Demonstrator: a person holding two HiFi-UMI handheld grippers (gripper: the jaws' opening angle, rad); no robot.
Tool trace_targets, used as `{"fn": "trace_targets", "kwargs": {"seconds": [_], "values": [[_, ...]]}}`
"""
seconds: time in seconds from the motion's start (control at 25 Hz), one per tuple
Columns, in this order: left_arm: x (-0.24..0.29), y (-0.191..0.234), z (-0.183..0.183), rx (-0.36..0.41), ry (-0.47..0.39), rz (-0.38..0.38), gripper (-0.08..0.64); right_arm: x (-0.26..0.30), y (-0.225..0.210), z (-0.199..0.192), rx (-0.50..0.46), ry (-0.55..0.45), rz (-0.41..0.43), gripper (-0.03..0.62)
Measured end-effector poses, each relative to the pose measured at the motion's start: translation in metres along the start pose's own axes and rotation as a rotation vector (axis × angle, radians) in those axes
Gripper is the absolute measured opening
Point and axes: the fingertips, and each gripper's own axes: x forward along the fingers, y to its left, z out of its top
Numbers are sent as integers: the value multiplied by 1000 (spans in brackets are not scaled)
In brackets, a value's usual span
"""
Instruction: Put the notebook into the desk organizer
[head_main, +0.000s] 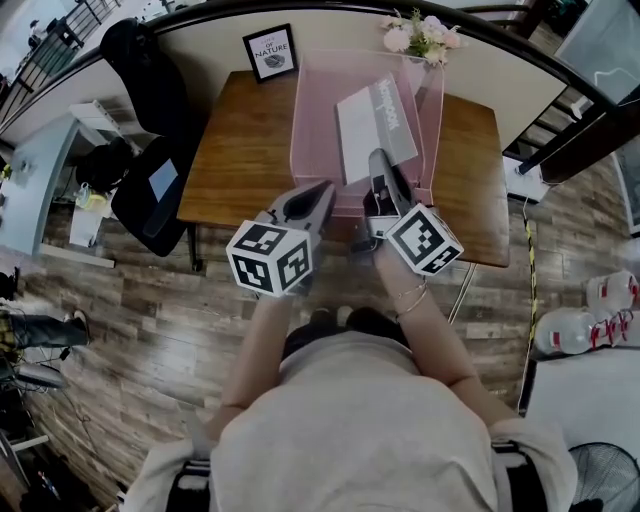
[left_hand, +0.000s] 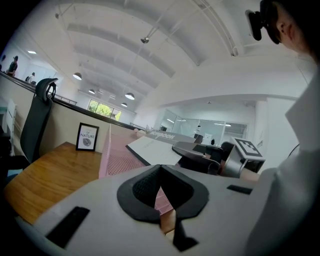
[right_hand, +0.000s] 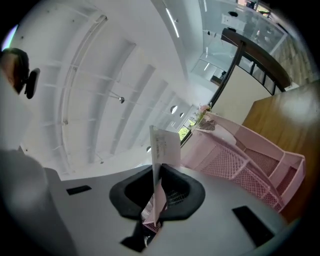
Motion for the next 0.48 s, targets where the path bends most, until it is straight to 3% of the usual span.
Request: {"fn": "trace_targets", "kwargs": {"seconds": [0.12,0.32,0.48], "values": [[0,-1,-4,3,11,-4,12,0,-1,-5,55,-16,-5,25],[1,-3,-8,8,35,-13,12,-2,-1,-17,35,32,-23,38],[6,-7,-8,15,41,-27,12,-2,-1,-30,-11,131,-21,118]]}}
